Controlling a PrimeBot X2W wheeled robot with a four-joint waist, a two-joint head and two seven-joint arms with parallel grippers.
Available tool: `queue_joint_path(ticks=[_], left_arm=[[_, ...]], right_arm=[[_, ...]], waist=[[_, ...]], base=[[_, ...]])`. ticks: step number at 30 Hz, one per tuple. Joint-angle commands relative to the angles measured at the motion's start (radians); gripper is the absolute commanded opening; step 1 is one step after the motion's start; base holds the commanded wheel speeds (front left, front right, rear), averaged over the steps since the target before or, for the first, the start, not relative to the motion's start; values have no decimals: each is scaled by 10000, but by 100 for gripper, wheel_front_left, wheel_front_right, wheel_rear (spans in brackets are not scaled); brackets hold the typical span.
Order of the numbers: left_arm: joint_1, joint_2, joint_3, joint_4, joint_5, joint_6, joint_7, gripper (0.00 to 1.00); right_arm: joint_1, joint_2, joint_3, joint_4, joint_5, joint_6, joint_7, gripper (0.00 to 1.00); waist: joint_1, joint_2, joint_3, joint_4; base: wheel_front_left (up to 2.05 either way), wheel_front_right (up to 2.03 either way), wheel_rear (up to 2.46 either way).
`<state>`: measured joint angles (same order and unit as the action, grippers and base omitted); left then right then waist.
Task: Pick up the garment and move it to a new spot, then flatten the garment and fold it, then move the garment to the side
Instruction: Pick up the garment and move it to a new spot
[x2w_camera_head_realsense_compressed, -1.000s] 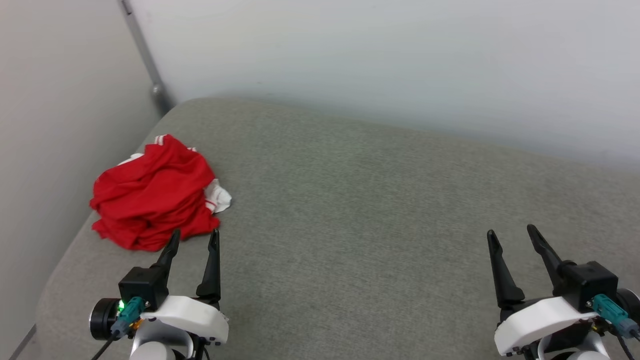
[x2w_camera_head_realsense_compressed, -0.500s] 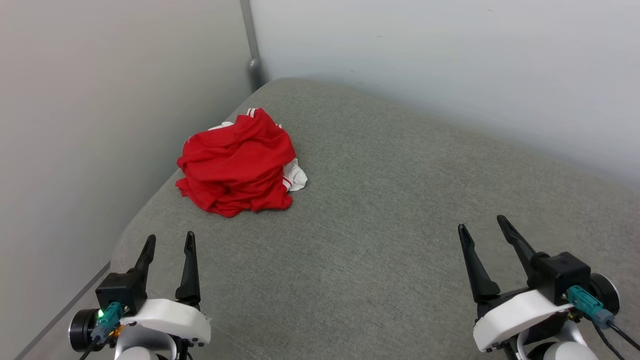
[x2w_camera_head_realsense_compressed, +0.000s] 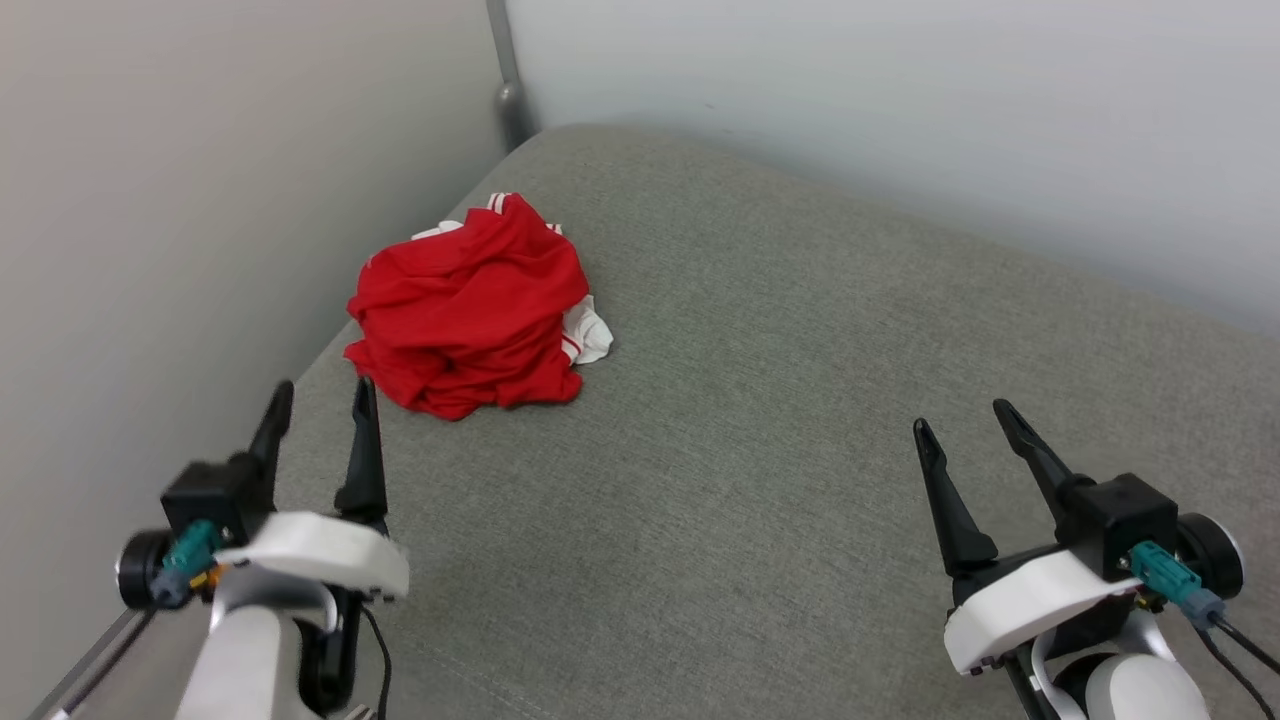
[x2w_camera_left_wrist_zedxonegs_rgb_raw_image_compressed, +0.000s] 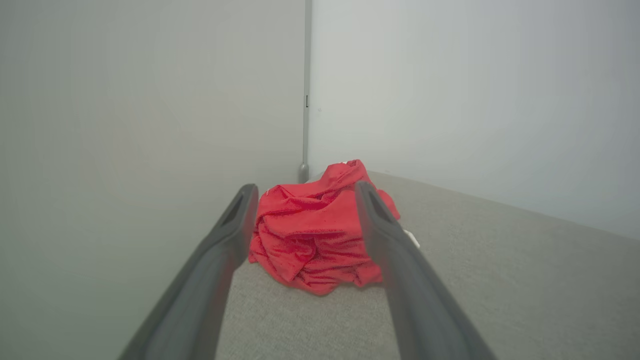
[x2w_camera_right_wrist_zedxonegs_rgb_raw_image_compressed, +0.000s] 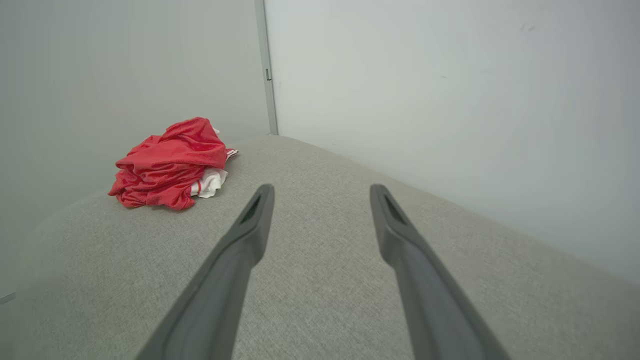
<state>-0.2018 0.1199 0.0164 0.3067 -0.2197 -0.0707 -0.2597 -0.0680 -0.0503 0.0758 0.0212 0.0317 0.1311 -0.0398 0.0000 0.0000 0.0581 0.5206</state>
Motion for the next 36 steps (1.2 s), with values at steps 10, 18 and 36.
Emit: queue_joint_path(ticks=[10,18,36], left_arm=[[-3896,1406,465,486,-1212,-431,2086,100],[-5625,2990,497,2180,-2788,-585,5298,100],[-5144,3641,-25,5177,-5320,-595,8894,0]], right_arm=[[-917,1,84,-642,-562,-7,457,100],[-1568,0,65,-1035,-635,-7,463,100],[-2023,2,-16,-840,-522,-7,142,100]], waist=[[0,0,1900,-1807],[0,0,3592,-3060],[0,0,4056,-3415]], base=[[0,0,0],[0,0,0],[0,0,0]])
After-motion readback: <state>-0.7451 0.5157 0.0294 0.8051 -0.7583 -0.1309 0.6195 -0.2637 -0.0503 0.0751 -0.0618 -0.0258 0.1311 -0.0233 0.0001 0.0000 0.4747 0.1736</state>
